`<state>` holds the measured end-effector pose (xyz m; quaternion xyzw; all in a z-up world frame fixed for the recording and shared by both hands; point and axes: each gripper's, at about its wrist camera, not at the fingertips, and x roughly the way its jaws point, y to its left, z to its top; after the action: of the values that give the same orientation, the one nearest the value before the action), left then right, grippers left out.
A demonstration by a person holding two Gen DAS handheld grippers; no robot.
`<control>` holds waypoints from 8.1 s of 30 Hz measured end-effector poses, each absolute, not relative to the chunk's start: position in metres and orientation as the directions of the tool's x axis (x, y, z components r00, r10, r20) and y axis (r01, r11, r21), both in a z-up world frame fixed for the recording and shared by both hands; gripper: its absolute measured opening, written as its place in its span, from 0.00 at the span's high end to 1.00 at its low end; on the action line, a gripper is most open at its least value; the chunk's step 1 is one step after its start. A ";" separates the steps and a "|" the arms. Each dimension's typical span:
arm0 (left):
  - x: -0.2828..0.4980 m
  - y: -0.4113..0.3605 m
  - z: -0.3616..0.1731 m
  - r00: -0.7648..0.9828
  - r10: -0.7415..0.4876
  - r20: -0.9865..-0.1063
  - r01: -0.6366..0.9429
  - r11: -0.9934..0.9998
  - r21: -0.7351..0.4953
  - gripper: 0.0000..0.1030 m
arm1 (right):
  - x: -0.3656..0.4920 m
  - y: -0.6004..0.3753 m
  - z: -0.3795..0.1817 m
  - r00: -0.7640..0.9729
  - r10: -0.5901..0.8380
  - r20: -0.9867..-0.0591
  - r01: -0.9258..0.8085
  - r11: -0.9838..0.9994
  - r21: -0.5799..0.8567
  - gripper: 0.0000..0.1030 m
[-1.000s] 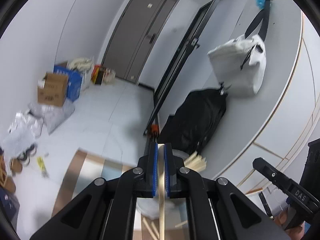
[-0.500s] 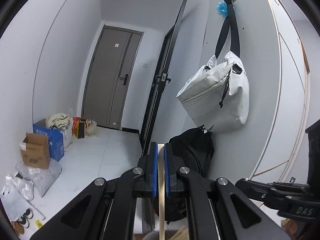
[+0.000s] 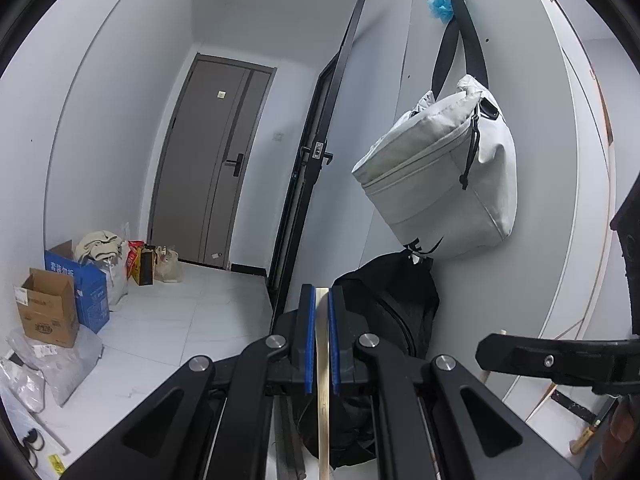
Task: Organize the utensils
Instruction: 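Lift both held sticks up over the white holder opening, then open both tools to drop the sticks into the holder, then lower both open tools toward the last sticks on the mat, then close the left tool on one remaining wooden stick, then close the right tool on the last wooden stick, then lift both held sticks over the holder and lower them into it, then open both tools to release the sticks into the holder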
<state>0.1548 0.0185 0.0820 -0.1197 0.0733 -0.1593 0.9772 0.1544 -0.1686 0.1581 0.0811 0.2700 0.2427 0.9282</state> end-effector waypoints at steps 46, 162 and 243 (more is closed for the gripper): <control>0.143 0.023 0.055 0.736 -0.598 -0.317 0.450 0.782 -0.432 0.97 | 0.155 -0.211 0.073 0.669 0.575 -0.470 -0.295 0.786 0.543 0.86; 0.037 0.066 -0.029 0.727 -0.283 -0.625 -0.041 0.891 -0.451 0.98 | 0.047 -0.102 -0.079 0.454 0.317 -0.833 -0.478 0.875 0.072 0.94; 0.144 -0.001 0.043 0.662 -0.467 -0.586 0.311 0.883 -0.352 0.98 | 0.158 -0.185 0.065 0.646 0.536 -0.544 -0.404 0.844 0.352 0.95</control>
<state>0.1437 -0.0008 0.0425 -0.1114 0.3501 -0.2150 0.9049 0.1575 -0.1852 0.0648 0.0999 0.3305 0.2605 0.9016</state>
